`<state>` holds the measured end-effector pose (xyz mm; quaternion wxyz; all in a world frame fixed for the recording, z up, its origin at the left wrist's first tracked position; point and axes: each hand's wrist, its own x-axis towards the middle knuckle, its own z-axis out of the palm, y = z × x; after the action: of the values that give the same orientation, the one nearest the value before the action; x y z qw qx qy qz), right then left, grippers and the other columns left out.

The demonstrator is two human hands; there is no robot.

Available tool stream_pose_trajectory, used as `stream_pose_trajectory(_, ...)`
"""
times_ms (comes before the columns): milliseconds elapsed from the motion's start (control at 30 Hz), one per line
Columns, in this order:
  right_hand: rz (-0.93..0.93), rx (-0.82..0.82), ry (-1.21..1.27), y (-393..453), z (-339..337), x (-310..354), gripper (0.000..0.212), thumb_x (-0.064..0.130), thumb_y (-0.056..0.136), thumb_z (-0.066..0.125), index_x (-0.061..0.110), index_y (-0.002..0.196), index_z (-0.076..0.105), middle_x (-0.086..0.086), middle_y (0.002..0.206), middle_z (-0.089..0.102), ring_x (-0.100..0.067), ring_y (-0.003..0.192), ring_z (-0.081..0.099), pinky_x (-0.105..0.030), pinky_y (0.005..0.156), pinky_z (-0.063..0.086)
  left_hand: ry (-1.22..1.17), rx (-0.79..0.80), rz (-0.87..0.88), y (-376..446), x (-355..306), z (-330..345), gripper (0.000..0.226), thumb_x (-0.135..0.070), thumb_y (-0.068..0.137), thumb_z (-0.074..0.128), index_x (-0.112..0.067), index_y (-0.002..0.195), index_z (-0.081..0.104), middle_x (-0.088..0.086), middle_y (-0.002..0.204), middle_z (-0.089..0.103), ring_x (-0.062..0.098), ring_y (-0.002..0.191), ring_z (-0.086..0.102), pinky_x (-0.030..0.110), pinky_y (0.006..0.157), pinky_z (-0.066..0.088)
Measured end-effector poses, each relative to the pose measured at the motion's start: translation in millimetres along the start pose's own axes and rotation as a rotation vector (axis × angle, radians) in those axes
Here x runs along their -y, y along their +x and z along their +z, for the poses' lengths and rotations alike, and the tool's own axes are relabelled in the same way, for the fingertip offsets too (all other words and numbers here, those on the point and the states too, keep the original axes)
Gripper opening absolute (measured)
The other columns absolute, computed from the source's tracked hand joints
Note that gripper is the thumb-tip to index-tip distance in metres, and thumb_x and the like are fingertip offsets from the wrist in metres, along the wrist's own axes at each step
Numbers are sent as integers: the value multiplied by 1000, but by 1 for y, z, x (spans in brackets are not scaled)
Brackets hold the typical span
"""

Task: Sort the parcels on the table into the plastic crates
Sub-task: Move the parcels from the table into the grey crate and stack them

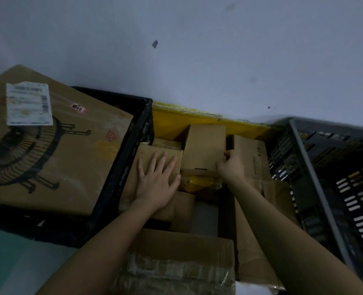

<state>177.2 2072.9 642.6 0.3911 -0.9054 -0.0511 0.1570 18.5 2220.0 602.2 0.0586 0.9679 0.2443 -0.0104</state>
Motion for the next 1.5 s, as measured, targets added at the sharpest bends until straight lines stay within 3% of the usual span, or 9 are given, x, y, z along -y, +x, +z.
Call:
stream_pose_trajectory(200, 18, -22, 255, -17, -10, 1, 41, 14, 92, 67, 22, 129, 50, -6, 128, 58, -23, 101, 63, -36, 67, 62, -5, 55, 2, -3, -2, -11, 64, -61, 99, 11, -39, 157, -4, -5, 167, -8, 21, 152, -13, 60, 118, -11)
stream_pose_trajectory(367, -92, -174, 204, -36, -32, 14, 46, 17, 90, 70, 17, 132, 52, -7, 125, 63, -26, 109, 65, -47, 83, 61, -70, 233, 16, 2, -1, -42, 69, -65, 99, 18, -36, 158, -2, -2, 167, -8, 24, 152, -11, 56, 119, -9)
stream_pose_trajectory(733, -636, -388, -21, -94, -35, 31, 40, 18, 89, 69, 20, 128, 59, 5, 110, 60, -14, 98, 61, -37, 78, 58, -1523, 113, -131, -11, -101, -140, 54, -45, 93, 63, -28, 142, 46, -10, 121, 60, 8, 98, 59, 38, 79, 57)
stream_pose_trajectory(833, -749, -401, -120, -104, -30, 28, 53, 13, 88, 70, 18, 138, 54, 1, 116, 60, -18, 104, 59, -36, 82, 57, -1617, 55, -209, -15, -102, -140, 51, -42, 91, 67, -29, 135, 45, -9, 113, 62, 9, 96, 61, 33, 61, 52)
stream_pose_trajectory(967, -915, -246, -100, -124, -32, 32, 45, 16, 92, 66, 21, 137, 58, 3, 132, 62, -8, 117, 58, -29, 95, 55, -1698, 37, -275, -16, -80, -138, 42, -36, 95, 63, -34, 133, 46, -1, 124, 65, 23, 106, 64, 46, 72, 59)
stream_pose_trajectory(1133, -575, -445, 111, -123, -60, 46, 37, 31, 96, 63, 24, 132, 57, 7, 128, 56, -3, 115, 48, -24, 94, 48, -1702, 39, -207, -27, -46, -144, 45, -33, 100, 54, -34, 143, 41, 3, 124, 63, 30, 103, 66, 53, 73, 61)
stream_pose_trajectory(1300, -226, 3, 703, -114, -65, 39, 46, 22, 94, 67, 26, 137, 51, -3, 123, 66, -20, 110, 65, -36, 83, 60, -1689, 41, -203, -35, -28, -143, 50, -31, 100, 54, -31, 147, 39, 2, 121, 65, 27, 104, 66, 57, 79, 59)
stream_pose_trajectory(1433, -230, -12, 789, -119, -62, 32, 42, 14, 94, 66, 20, 134, 56, -1, 108, 71, -18, 100, 69, -34, 79, 61, -1529, 75, -146, -39, -23, -146, 55, -29, 99, 57, -28, 149, 33, -2, 134, 55, 24, 116, 58, 46, 80, 57)
stream_pose_trajectory(1500, -277, -20, 731, -113, -72, 30, 39, 11, 94, 65, 20, 132, 60, 1, 104, 71, -15, 96, 69, -29, 74, 59, -1273, -148, -106, -33, -16, -149, 69, -27, 93, 67, -27, 149, 28, -1, 146, 40, 22, 134, 43, 42, 98, 47)
